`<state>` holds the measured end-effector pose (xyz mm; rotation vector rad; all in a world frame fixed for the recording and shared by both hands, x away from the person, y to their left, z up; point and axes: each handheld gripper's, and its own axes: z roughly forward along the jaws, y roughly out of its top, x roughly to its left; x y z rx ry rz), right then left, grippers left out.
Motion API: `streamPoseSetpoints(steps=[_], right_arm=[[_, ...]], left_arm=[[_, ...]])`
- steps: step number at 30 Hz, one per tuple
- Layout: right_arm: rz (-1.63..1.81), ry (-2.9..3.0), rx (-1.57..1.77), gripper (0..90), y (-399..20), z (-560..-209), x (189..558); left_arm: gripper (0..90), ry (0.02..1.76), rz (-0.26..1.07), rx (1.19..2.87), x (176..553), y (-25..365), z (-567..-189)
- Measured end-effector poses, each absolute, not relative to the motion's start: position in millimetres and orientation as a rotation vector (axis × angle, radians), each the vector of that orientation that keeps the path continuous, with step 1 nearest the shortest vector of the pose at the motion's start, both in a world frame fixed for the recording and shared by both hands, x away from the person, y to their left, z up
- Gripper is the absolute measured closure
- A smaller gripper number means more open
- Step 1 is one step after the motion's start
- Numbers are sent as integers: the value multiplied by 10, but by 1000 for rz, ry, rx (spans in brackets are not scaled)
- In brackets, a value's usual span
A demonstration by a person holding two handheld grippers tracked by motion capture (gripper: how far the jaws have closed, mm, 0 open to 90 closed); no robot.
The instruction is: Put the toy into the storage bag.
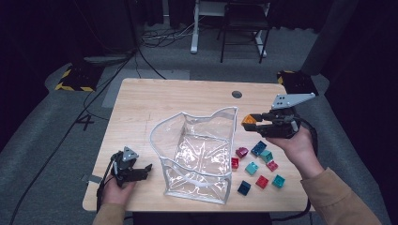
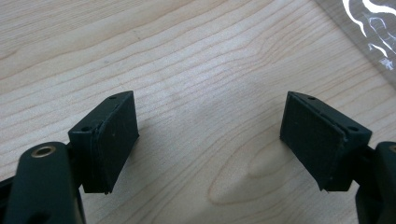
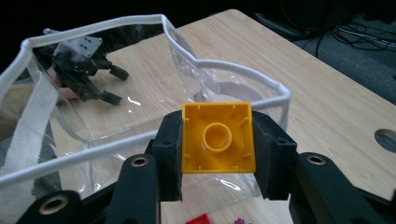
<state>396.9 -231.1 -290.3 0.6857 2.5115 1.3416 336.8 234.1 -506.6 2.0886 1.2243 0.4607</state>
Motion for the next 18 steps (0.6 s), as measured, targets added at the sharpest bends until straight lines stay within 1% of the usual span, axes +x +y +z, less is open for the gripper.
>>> streamPoseSetpoints(steps=[9, 18], right_arm=[[1382, 2541, 600, 592, -2054, -2740, 3893], [1399, 2582, 520, 591, -1768, -2652, 3847]], left_arm=[[194, 1221, 461, 2097, 3366, 2346, -5063], [193, 1220, 460, 2097, 3366, 2346, -5064]])
